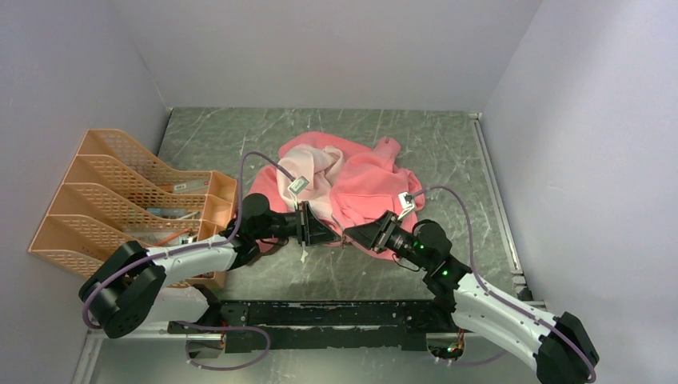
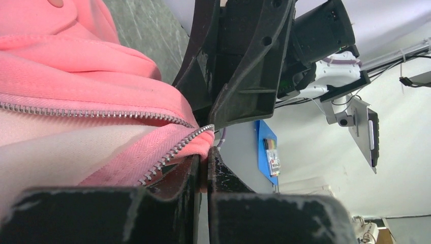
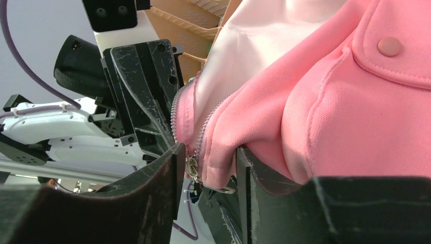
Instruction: Zip up the jacket
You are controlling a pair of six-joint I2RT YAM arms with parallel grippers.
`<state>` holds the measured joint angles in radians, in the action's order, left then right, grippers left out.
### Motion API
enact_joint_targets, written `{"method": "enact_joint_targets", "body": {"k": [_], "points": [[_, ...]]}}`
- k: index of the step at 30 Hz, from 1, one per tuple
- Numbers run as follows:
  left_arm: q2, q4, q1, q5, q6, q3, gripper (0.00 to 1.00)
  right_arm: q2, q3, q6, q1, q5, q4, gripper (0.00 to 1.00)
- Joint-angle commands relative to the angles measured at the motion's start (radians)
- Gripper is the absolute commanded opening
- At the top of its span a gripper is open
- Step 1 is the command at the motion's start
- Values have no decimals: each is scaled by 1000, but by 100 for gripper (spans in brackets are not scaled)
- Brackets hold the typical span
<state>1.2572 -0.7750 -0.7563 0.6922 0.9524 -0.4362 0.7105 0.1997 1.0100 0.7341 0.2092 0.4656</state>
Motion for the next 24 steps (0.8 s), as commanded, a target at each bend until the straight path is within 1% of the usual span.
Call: {"method": "enact_joint_targets", "body": {"k": [1,5,9,12,14,19,24], "points": [[2,-73,-11,57,20,0,8,-75,-3,5,1,6,-92,46],[3,-69,-10,57,17,-1,8,-163,12,-16,0,-18,-224,52],[10,-81,-11,58,22,1,8,-227,44,-58,-2,-49,-400,57],[10,-84,-11,57,25,3,8,-264,67,-80,-1,-53,-502,60],[9,-83,-10,55,23,2,8,-277,80,-90,-2,-35,-539,60],[13,-89,-10,53,29,5,8,-278,92,-89,-2,83,-553,60],[20,-97,-11,52,35,5,8,-250,84,-45,-1,184,-475,61]]}}
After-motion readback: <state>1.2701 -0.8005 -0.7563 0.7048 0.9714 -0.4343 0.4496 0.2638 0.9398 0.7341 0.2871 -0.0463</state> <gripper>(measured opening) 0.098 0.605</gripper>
